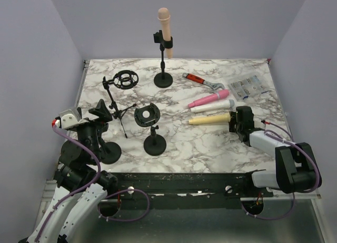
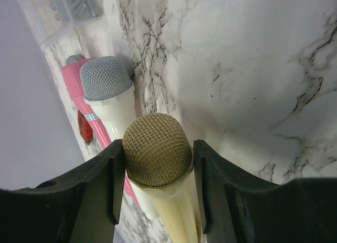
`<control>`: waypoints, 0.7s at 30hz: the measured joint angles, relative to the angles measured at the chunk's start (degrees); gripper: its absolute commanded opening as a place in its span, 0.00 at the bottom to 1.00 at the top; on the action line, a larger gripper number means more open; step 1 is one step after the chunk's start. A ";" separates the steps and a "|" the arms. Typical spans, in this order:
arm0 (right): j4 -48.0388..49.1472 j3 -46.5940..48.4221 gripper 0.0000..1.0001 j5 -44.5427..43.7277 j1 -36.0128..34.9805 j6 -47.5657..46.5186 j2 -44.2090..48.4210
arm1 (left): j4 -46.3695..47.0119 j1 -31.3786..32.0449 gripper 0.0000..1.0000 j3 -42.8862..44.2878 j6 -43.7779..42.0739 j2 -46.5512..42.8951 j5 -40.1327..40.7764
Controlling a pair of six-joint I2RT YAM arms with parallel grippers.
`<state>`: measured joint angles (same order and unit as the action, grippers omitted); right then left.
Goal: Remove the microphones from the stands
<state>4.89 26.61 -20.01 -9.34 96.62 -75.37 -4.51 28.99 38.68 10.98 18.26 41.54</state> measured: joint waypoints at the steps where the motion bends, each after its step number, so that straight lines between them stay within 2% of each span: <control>1: 0.15 0.00 0.29 0.04 0.11 0.00 -0.48 | 0.00 -0.02 0.91 0.00 0.00 0.00 0.00; 6: 1.07 0.00 0.41 0.90 0.46 -0.39 -2.71 | 0.00 0.00 0.91 0.00 0.00 0.00 0.00; 11: 1.60 0.00 0.61 1.51 0.46 -1.33 -2.95 | -0.02 -0.02 0.91 0.00 0.00 0.00 0.00; 13: 1.66 0.00 0.64 1.49 0.48 -2.03 -2.91 | 0.00 -0.02 0.91 0.00 -0.02 0.02 0.00; 17: 1.55 0.00 0.79 1.46 0.48 -4.07 -2.29 | 0.00 -0.02 0.91 0.00 -0.02 0.15 0.00; 21: 1.46 0.02 0.86 1.42 0.57 -6.38 -0.68 | 0.00 -0.02 0.91 0.00 -0.04 0.55 0.02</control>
<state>6.35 26.63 -18.59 -8.78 90.24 -76.05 -4.51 28.97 38.68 10.94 18.81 41.56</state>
